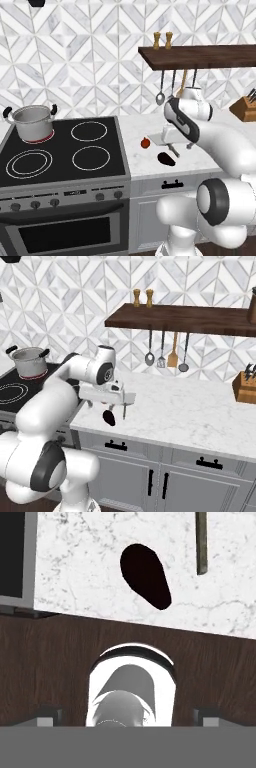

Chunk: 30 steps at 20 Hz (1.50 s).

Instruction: Put the tomato and avocado in the pot. Retrieve the spatula and lightly stir the vegetables in the pot.

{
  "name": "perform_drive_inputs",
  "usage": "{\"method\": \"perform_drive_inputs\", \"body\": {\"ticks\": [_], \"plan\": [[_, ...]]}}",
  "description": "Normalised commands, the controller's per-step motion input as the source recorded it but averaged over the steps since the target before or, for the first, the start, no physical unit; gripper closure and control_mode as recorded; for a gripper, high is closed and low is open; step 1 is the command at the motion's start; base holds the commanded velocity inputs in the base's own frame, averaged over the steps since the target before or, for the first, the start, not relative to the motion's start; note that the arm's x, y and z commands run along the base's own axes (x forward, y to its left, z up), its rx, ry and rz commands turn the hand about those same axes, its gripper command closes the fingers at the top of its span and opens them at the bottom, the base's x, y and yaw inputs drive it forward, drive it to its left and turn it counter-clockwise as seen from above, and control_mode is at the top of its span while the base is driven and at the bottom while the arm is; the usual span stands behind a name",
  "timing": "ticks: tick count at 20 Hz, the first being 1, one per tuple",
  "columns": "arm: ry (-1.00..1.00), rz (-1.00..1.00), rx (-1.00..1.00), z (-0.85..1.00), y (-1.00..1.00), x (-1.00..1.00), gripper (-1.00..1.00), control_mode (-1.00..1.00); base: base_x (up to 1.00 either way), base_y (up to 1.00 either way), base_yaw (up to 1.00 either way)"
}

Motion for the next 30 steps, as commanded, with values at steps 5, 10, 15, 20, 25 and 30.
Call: {"method": "perform_drive_inputs", "body": {"ticks": [5, 10, 15, 20, 25, 30], "plan": [[-0.02, 0.15, 0.00, -0.38, 0.03, 0.19, -1.00, -1.00, 0.00, 0.00, 0.00], [-0.14, 0.17, -0.01, -0.51, 0.00, 0.23, -1.00, -1.00, 0.00, 0.00, 0.00], [-0.09, 0.18, 0.00, -0.37, 0.01, 0.25, -1.00, -1.00, 0.00, 0.00, 0.00], [-0.04, 0.14, 0.01, -0.23, 0.00, 0.30, -1.00, -1.00, 0.00, 0.00, 0.00], [-0.01, 0.06, 0.02, -0.25, 0.00, 0.47, -1.00, -1.00, 0.00, 0.00, 0.00], [0.00, 0.02, 0.00, -0.31, 0.00, 0.29, -1.00, -1.00, 0.00, 0.00, 0.00]]}}
